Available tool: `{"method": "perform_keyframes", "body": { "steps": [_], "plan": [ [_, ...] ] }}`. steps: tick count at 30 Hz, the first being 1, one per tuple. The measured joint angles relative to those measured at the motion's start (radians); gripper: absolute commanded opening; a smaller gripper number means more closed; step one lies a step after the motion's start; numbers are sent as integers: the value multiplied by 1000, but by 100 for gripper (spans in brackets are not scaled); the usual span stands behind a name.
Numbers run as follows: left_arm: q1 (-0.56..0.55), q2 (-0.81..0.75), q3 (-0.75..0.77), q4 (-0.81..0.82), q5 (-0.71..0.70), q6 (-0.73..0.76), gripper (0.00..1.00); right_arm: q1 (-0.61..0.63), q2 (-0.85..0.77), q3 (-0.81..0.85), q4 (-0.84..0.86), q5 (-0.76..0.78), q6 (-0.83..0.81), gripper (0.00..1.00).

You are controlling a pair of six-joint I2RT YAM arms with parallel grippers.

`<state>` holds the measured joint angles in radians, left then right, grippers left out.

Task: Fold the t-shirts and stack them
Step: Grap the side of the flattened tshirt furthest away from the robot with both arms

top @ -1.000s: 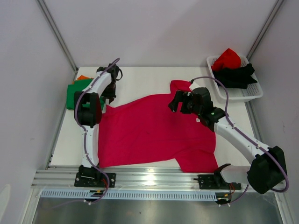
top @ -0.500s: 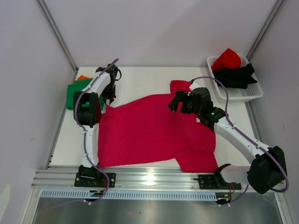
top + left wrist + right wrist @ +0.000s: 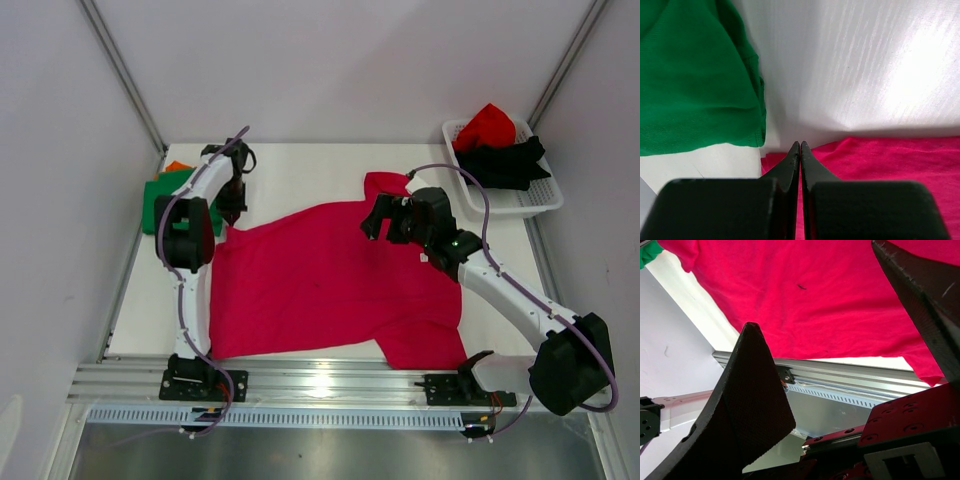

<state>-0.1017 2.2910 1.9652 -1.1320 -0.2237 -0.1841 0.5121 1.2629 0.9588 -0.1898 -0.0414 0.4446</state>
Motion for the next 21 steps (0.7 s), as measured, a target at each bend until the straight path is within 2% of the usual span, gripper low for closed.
{"method": "perform_keyframes", "body": {
  "steps": [10, 12, 14, 18, 21],
  "plan": [
    [13, 0, 0, -1, 19, -17, 1, 0, 0, 0, 0, 5, 0, 93],
    [13, 0, 0, -2, 18, -23, 23, 0, 0, 0, 0, 7, 0, 93],
    [13, 0, 1, -10, 14, -29, 38, 0, 0, 0, 0, 8, 0, 93],
    [13, 0, 9, -52, -24, -46, 46, 0, 4, 0, 1, 8, 0, 93],
    [13, 0, 8, -74, -56, -52, 46, 0, 7, -1, 1, 7, 0, 93]
  ]
}}
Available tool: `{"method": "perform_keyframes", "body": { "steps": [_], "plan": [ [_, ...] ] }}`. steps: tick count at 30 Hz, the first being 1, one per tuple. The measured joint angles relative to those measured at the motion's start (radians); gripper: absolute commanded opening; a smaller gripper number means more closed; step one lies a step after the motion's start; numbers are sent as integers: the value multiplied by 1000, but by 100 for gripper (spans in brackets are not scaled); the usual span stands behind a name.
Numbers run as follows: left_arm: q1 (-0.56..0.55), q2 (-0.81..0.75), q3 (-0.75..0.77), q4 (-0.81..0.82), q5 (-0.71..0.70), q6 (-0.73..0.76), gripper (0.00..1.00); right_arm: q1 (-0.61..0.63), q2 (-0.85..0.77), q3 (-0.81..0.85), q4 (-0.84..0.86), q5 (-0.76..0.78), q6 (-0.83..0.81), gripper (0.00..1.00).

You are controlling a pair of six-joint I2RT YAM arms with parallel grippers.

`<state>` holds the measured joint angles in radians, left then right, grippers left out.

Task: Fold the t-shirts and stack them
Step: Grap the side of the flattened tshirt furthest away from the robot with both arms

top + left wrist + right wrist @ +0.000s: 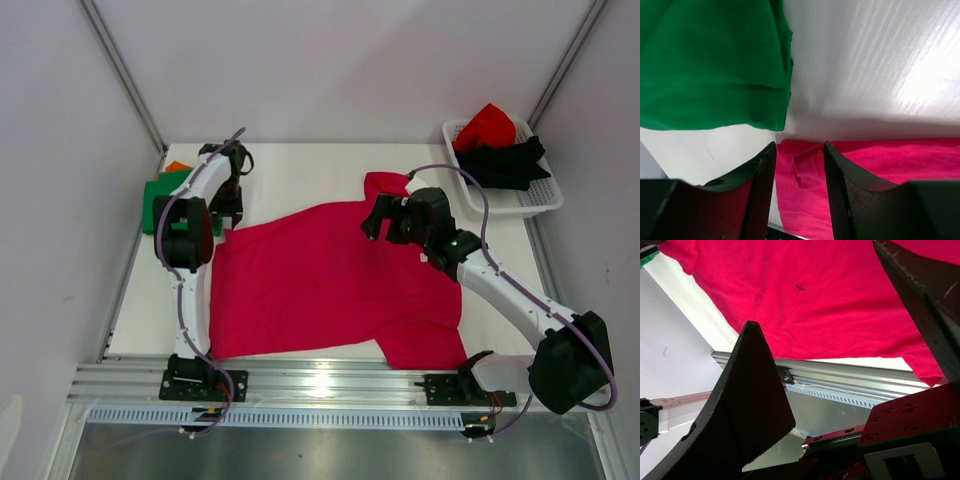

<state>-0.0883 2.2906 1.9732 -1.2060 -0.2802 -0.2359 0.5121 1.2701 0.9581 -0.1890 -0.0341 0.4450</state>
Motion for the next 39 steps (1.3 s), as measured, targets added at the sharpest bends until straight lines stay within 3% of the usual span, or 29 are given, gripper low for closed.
{"method": "perform_keyframes", "body": {
  "steps": [18, 30, 39],
  "plan": [
    [0, -15, -122, 36, 5, -25, 41, 2, 13, -1, 1, 0, 7, 93],
    [0, -31, -4, 59, 3, -16, 48, 13, 36, -5, 14, 0, 14, 93],
    [2, -105, -78, 74, 47, -25, 47, 16, 36, -9, 15, 0, 16, 93]
  ]
}}
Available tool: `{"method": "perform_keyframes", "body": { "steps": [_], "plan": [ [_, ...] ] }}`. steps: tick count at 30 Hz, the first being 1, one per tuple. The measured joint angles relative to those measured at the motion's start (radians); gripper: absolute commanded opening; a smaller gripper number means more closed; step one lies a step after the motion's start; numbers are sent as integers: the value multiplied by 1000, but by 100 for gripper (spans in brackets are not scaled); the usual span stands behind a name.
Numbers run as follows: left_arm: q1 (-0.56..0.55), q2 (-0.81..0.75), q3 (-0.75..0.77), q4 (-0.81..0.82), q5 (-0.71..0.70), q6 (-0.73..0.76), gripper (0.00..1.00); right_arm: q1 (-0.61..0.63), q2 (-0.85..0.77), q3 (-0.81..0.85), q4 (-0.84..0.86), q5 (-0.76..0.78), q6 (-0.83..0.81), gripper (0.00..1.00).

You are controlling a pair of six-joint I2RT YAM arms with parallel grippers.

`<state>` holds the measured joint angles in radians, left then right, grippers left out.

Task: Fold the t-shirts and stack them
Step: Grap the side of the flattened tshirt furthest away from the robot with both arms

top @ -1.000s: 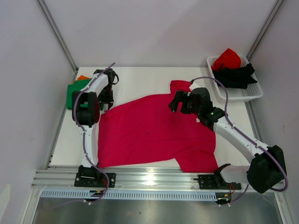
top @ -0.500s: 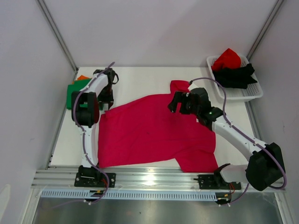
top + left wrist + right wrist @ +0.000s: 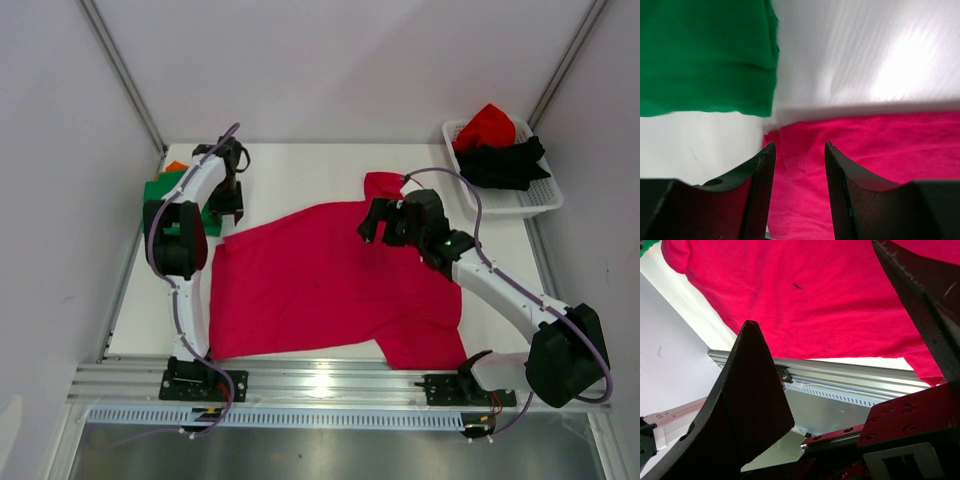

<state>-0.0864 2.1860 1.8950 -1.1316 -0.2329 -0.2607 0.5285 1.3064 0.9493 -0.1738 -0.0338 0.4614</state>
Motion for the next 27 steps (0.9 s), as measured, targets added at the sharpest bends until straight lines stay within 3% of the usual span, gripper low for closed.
{"method": "perform_keyframes", "body": {
  "steps": [8, 12, 27],
  "plan": [
    [47, -114, -256, 125, 251, -31, 48, 0, 0, 0, -5, 6, -1, 93],
    [91, -167, -280, 160, 336, -40, 48, 0, 0, 0, -5, 7, -1, 93],
    [128, -182, -272, 159, 288, -57, 47, 0, 12, 0, -2, 6, 1, 93]
  ]
}}
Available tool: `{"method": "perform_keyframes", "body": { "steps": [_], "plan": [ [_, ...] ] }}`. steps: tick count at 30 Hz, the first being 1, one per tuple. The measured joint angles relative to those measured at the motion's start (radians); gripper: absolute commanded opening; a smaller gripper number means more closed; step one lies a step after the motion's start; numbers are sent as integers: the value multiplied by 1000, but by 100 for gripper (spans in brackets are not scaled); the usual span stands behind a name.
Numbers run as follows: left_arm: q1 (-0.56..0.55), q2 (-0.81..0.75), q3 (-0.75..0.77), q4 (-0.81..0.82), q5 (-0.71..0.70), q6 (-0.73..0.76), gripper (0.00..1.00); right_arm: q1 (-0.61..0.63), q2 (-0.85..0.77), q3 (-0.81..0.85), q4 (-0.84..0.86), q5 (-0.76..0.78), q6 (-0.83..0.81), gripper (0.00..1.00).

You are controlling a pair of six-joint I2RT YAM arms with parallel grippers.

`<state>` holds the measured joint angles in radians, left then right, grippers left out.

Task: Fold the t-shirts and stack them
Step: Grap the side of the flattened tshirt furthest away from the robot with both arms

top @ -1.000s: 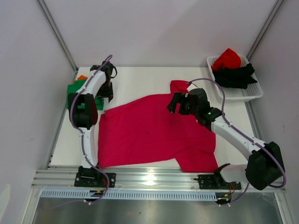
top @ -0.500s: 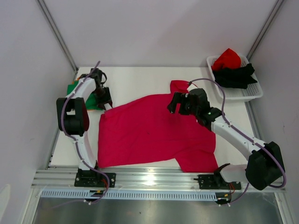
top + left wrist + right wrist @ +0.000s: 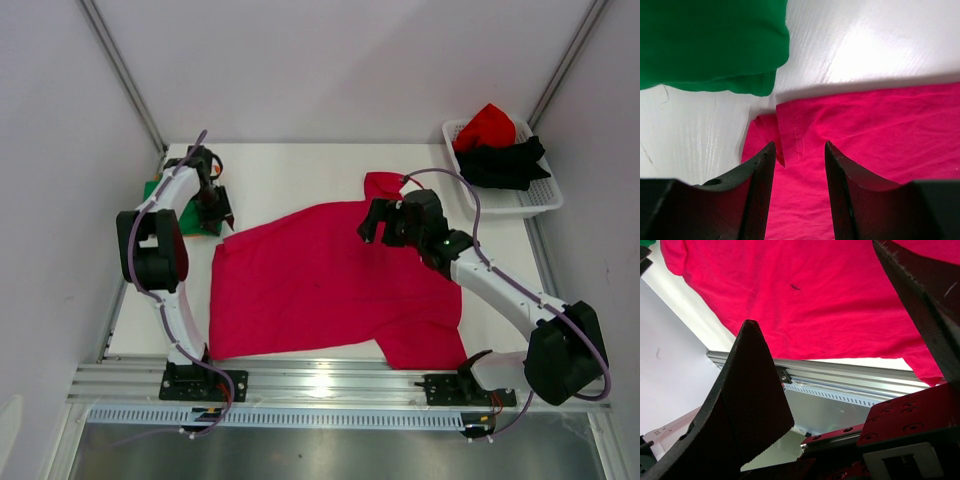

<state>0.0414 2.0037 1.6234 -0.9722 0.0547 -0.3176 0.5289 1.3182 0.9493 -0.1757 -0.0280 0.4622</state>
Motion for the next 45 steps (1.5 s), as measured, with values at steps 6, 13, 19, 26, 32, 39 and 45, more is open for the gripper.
{"method": "perform_keyframes", "body": {
  "steps": [6, 13, 19, 26, 32, 39, 45],
  "plan": [
    [0, -1, -93, 39, -12, -30, 46, 0, 14, 0, 2, -4, 1, 93],
    [0, -4, -141, 84, -7, -69, 46, 0, 14, 0, 2, -4, 1, 93],
    [0, -16, -141, 104, -7, -75, 46, 0, 14, 0, 2, -4, 3, 93],
    [0, -19, -141, 119, -8, -76, 45, 2, 19, 0, 3, -5, 9, 93],
    [0, -19, -141, 123, -10, -77, 33, 2, 19, -1, 2, -5, 8, 93],
    [0, -20, -151, 135, -4, -84, 2, 2, 19, -3, 2, -5, 8, 93],
    [1, -20, -155, 142, 6, -84, 1, 2, 19, -5, 2, -4, 8, 93]
  ]
}}
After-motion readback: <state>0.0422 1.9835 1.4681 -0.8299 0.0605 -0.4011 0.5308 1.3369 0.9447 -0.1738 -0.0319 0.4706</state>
